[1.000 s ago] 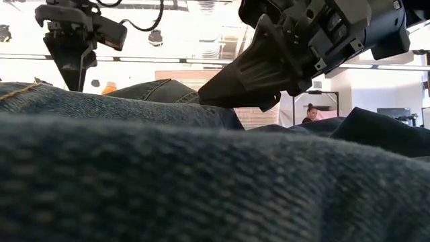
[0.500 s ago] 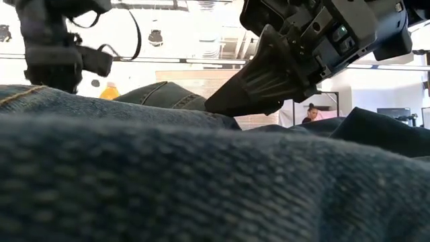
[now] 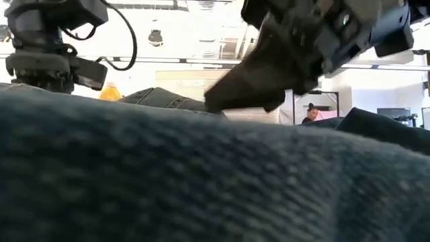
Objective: Fold laundry
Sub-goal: Fold the blue long pants
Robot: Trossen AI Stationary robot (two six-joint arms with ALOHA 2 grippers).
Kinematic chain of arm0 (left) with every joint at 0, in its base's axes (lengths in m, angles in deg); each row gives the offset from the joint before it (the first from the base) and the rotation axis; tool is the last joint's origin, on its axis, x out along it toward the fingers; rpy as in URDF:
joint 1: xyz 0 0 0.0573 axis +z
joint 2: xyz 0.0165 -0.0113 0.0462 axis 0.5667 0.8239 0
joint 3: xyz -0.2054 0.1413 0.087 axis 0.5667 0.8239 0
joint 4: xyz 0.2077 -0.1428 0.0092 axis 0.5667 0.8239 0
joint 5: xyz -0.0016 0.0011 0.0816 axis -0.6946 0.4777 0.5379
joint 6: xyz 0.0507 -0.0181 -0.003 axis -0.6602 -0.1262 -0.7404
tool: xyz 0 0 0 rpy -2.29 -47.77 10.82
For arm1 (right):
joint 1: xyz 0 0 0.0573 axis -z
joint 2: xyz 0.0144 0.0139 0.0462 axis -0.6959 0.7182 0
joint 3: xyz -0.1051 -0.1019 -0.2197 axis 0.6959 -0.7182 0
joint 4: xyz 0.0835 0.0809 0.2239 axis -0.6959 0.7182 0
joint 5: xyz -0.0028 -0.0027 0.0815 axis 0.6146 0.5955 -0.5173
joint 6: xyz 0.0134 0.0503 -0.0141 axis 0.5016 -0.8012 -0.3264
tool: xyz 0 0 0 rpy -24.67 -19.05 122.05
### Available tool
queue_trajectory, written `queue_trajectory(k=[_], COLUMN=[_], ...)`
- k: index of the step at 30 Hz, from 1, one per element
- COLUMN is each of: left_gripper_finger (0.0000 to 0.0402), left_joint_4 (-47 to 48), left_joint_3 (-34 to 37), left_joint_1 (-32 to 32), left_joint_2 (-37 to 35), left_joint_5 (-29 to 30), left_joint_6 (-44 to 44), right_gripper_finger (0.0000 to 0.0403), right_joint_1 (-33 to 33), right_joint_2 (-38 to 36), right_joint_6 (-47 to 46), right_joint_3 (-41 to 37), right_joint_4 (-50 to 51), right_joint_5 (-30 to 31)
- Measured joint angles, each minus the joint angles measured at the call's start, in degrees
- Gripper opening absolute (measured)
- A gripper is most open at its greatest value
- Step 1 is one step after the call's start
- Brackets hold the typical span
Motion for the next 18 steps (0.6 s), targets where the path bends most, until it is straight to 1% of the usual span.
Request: queue_trajectory(k=[2, 5, 8, 11, 13, 15, 18], left_gripper_finger=[0.0012, 0.0004, 0.0003, 0.0002, 0.0001, 0.0001, 0.0], left_joint_4=[3.9, 14.69, 28.31, 38.49, 42.45, 44.36, 45.4], left_joint_3=[-3.18, -11.66, -22.31, -33.38, -39.16, -42.81, -44.05], left_joint_1=[0.02, 0.14, 0.71, 1.14, 1.29, 1.29, 1.29], left_joint_2=[0.02, 0.02, 0.01, -0.04, -0.04, -0.07, -0.11], left_joint_5=[-0.95, -2.03, -0.48, 2.64, 3.9, 6.01, 6.55], left_joint_6=[-1.85, -6.3, -9.64, -10.53, -10.52, -10.52, -10.47], right_gripper_finger=[0.0127, 0.0127, 0.0127, 0.0127, 0.0127, 0.0127, 0.0127], right_joint_1=[-0.63, -1.96, -3.92, -5.6, -6.11, -6.05, -5.77], right_joint_2=[-1.46, -4.33, -6.74, -8.09, -8.36, -8.19, -7.08], right_joint_6=[0.02, 0.81, 3.84, 7.09, 7.77, 7.72, 7.64], right_joint_3=[0.0, 0.0, 0.04, 0.04, 0.04, 0.04, 0.04], right_joint_4=[-0.18, -1.16, -3.75, -4.81, -4.89, -4.79, -4.83], right_joint_5=[-0.47, -2.92, -3.48, -3.35, -3.33, -3.25, -2.98])
